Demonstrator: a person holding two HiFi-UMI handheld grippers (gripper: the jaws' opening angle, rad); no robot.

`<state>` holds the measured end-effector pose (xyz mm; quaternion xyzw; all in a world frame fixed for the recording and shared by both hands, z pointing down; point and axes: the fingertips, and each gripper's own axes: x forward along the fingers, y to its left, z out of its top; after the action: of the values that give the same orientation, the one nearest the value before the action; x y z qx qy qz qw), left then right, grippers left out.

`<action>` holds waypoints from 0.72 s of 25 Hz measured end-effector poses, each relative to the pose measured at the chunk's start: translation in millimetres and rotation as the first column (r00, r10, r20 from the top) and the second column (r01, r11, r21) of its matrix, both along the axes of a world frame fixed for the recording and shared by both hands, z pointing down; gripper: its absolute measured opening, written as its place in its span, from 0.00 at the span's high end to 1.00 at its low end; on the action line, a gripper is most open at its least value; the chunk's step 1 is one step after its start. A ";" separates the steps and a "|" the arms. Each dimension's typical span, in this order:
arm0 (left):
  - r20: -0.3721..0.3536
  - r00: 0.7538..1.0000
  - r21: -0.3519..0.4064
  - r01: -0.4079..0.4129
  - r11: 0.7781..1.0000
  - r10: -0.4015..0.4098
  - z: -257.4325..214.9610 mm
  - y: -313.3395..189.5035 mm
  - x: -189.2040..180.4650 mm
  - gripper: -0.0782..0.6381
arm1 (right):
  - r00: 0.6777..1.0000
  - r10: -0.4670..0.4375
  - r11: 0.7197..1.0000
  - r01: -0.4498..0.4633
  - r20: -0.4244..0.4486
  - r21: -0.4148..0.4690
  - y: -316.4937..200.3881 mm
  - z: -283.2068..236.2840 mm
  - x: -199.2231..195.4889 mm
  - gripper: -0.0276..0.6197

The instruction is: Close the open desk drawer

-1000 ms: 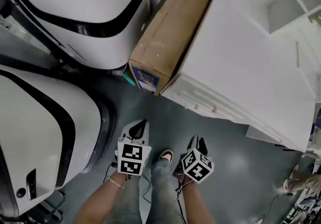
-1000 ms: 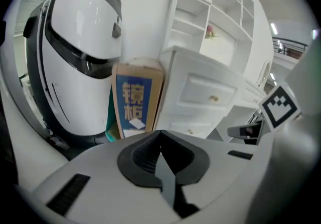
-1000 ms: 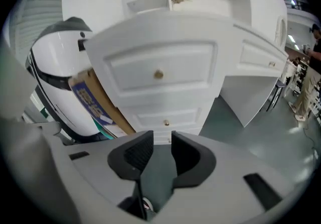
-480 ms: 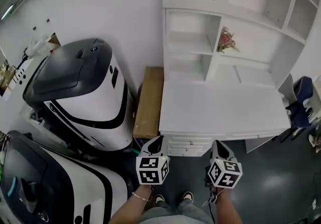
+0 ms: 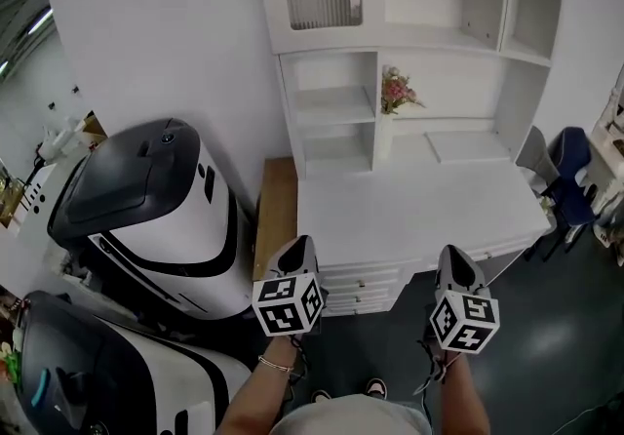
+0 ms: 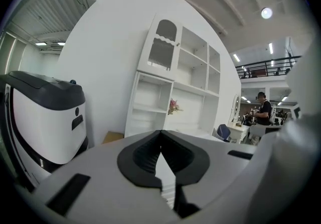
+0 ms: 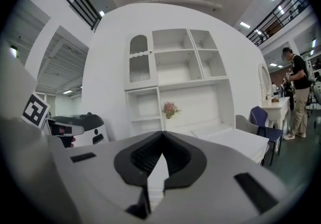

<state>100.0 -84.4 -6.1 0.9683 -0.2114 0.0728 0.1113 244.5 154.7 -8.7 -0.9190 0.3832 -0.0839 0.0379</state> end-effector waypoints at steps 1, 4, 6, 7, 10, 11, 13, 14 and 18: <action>0.003 1.000 0.009 0.005 1.000 -0.005 -0.2 0.0 -0.8 0.88 | 1.000 0.005 1.000 -0.005 -0.007 0.002 1.5 -1.0 1.4 0.95; 0.009 1.000 0.023 0.016 1.000 -0.016 -0.8 -1.2 -2.6 0.87 | 1.000 -0.002 1.000 0.002 -0.009 -0.003 -2.5 -0.2 4.4 0.95; 0.013 1.000 0.022 0.019 1.000 -0.019 0.2 -1.5 -4.1 0.87 | 1.000 -0.011 1.000 0.011 -0.008 0.007 -6.6 0.4 3.0 0.95; 0.015 1.000 0.021 0.021 1.000 -0.021 1.0 -1.5 -5.4 0.87 | 1.000 -0.015 1.000 0.015 -0.011 0.009 -8.5 0.6 1.1 0.95; 0.016 0.999 0.017 0.029 0.999 -0.029 2.4 -1.1 -9.1 0.87 | 1.000 -0.024 1.000 0.024 -0.010 -0.001 -11.7 1.9 -4.2 0.95; 0.015 0.999 0.016 0.031 0.999 -0.031 2.5 -0.8 -9.8 0.87 | 1.000 -0.023 1.000 0.023 -0.009 -0.004 -11.4 2.1 -5.1 0.95; 0.011 0.999 0.013 0.035 0.999 -0.035 2.5 -0.2 -10.3 0.87 | 1.000 -0.014 1.000 0.014 -0.013 -0.013 -9.8 1.9 -5.5 0.95; 0.010 0.999 0.011 0.036 0.999 -0.036 2.8 0.0 -10.5 0.87 | 1.000 -0.012 1.000 0.011 -0.013 -0.018 -9.3 2.1 -5.6 0.95; 0.012 0.999 -0.004 0.035 0.999 -0.035 7.2 2.1 -12.2 0.88 | 1.000 -0.014 1.000 0.014 0.002 -0.020 -9.4 5.5 -8.7 0.95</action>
<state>87.9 -82.3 1.1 0.9638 -0.2285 0.0771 0.1135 235.8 145.3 -3.2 -0.9166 0.3888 -0.0887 0.0283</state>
